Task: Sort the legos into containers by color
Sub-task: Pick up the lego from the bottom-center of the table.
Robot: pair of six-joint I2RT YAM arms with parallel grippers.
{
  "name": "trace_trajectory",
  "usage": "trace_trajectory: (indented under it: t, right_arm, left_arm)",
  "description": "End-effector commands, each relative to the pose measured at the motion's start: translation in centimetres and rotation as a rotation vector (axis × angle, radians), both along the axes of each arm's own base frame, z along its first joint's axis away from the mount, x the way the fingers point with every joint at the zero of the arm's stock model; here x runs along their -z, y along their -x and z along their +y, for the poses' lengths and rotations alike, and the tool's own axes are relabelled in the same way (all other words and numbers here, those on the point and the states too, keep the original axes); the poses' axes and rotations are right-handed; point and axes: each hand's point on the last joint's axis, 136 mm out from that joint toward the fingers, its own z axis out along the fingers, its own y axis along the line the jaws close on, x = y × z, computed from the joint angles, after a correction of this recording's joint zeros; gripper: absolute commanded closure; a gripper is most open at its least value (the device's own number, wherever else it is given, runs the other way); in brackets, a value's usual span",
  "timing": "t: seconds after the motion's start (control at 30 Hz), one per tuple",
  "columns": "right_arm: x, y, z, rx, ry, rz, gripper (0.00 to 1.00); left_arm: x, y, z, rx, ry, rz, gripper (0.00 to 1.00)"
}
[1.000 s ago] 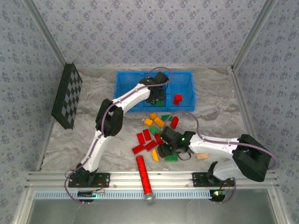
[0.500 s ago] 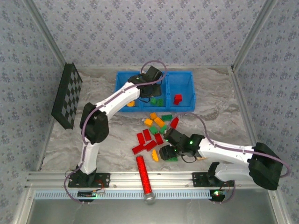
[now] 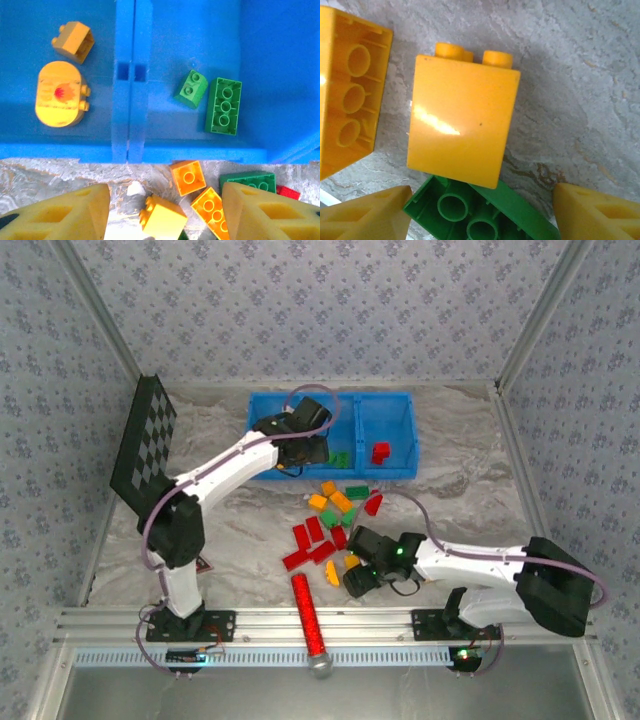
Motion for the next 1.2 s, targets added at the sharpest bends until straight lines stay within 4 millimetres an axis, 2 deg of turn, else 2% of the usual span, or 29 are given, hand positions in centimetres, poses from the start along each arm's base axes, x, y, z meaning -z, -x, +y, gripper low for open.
trace_trajectory:
  t: [0.0, 0.2, 0.3, 0.33, 0.4, 0.53, 0.8, 0.97, 1.17]
  right_arm:
    - [-0.3, 0.9, 0.4, -0.033, 0.017, 0.019, 0.28]
    - [0.1, 2.2, -0.4, -0.016, 0.071, 0.031, 0.41]
    - [0.3, 2.8, -0.5, -0.015, 0.084, 0.043, 0.44]
    - [0.4, 3.1, -0.4, -0.020, 0.084, 0.050, 0.43]
    - [0.6, 3.7, -1.0, -0.037, 0.118, 0.063, 0.35]
    - [0.7, 4.4, -0.7, -0.064, 0.111, 0.071, 0.25]
    - [0.8, 5.0, -2.6, -0.034, 0.189, 0.078, 0.24]
    - [1.0, 5.2, -3.9, 0.003, 0.213, 0.077, 0.31]
    - [1.5, 5.2, -5.0, 0.041, 0.240, 0.078, 0.51]
  left_arm:
    - [-1.8, 0.6, 1.2, -0.022, 0.018, -0.037, 0.39]
    - [-2.0, 1.7, 2.9, -0.042, 0.016, -0.037, 0.38]
    - [-2.0, 2.3, 3.5, -0.051, 0.031, -0.026, 0.38]
    - [-2.1, 2.5, 3.6, -0.050, 0.035, -0.024, 0.38]
    - [-2.1, 3.1, 3.9, -0.042, 0.031, -0.015, 0.38]
    - [-1.9, 4.0, 4.5, -0.033, 0.020, -0.004, 0.38]
    - [-1.4, 5.0, 5.3, -0.040, 0.015, 0.012, 0.37]
    - [-1.5, 5.3, 5.7, -0.043, 0.014, 0.011, 0.37]
    - [-1.7, 5.4, 5.6, -0.043, 0.021, 0.012, 0.37]
